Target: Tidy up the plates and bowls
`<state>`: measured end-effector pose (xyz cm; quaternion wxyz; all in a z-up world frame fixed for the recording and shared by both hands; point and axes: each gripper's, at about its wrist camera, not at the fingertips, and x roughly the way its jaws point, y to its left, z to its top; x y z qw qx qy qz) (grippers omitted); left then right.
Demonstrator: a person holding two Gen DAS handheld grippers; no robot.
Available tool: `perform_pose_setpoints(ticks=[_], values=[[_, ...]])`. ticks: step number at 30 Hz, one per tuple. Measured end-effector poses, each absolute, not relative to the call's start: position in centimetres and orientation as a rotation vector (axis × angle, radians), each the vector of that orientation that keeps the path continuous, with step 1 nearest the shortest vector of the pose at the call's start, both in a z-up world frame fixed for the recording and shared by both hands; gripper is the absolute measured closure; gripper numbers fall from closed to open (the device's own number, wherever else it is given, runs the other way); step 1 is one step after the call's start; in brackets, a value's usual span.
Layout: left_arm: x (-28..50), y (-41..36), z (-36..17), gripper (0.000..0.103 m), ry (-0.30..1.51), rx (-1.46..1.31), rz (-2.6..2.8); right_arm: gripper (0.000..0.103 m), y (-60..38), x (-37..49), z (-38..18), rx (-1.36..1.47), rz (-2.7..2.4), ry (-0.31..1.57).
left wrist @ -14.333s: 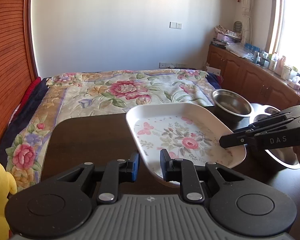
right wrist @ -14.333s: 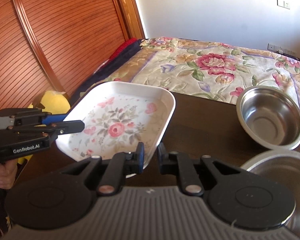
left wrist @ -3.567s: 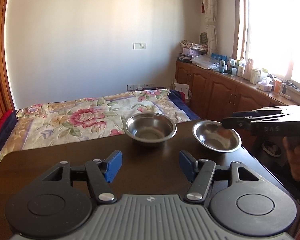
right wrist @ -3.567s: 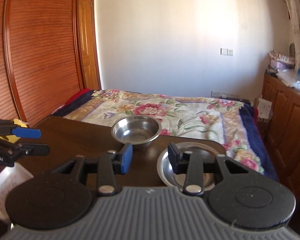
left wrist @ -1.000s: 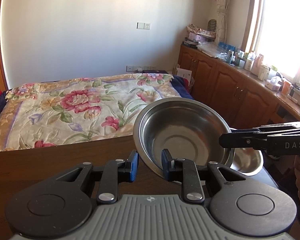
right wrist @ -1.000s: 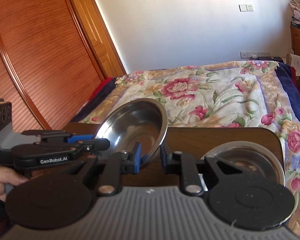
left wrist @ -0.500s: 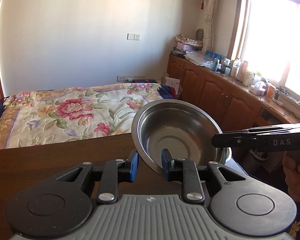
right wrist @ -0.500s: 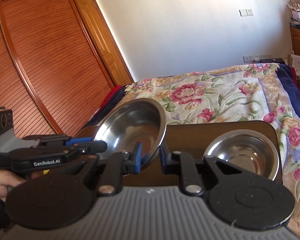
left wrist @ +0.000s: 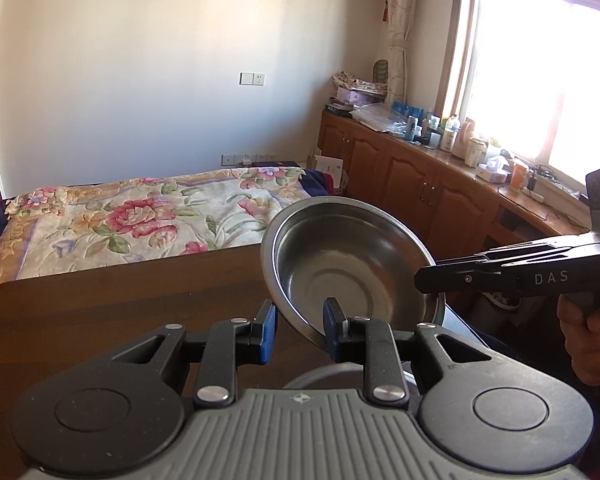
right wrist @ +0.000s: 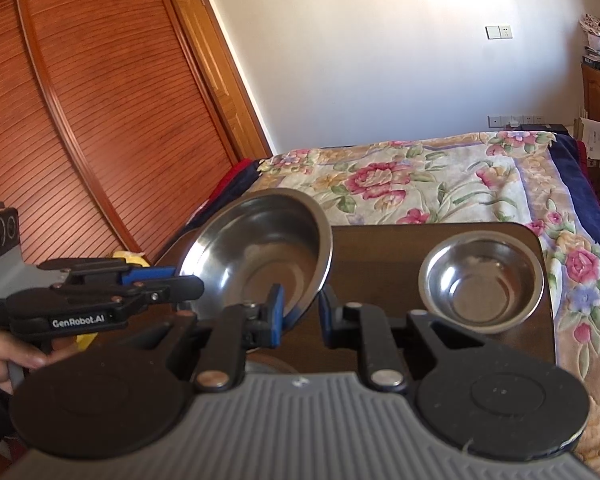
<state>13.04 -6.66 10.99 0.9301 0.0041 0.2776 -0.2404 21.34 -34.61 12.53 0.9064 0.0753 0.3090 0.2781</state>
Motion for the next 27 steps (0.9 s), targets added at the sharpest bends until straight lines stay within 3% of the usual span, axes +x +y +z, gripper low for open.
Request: perform_pose_setpoints(ticks=[27], values=[[8.0, -5.1, 5.9, 0.075, 0.674, 0.016, -0.510, 0.082, -33.3, 16.0, 8.8, 0.161, 0.640, 0.740]])
